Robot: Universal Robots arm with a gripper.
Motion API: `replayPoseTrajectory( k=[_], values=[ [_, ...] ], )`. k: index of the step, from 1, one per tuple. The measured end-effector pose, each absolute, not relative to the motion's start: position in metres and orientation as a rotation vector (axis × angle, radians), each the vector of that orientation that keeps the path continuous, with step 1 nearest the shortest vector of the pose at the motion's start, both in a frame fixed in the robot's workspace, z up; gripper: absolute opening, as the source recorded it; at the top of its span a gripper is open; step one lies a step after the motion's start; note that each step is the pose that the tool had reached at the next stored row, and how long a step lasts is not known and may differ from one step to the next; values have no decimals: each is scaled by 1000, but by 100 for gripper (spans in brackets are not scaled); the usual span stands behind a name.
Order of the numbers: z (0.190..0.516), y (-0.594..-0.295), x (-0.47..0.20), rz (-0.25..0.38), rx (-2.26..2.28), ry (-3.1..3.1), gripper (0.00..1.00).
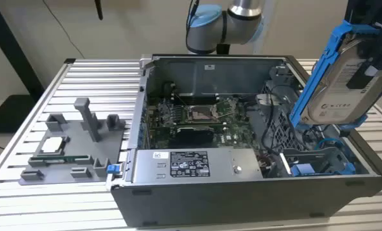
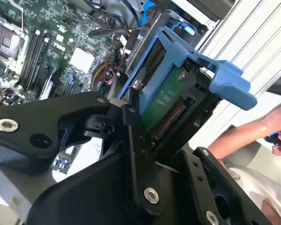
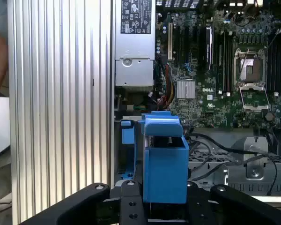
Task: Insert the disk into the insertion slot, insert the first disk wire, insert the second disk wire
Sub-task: 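Insert the disk into the insertion slot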
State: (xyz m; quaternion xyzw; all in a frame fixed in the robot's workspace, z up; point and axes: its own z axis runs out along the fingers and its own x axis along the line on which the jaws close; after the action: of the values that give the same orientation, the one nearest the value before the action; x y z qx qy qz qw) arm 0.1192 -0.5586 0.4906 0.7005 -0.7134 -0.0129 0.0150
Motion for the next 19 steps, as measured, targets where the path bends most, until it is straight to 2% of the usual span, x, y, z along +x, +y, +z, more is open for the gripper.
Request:
replayPoseTrajectory(
  k=[13, 19],
  values=[
    [490, -559, 119, -40, 2180, -2220, 0],
    [486, -572, 119, -47, 2183, -2223, 0]
  ],
)
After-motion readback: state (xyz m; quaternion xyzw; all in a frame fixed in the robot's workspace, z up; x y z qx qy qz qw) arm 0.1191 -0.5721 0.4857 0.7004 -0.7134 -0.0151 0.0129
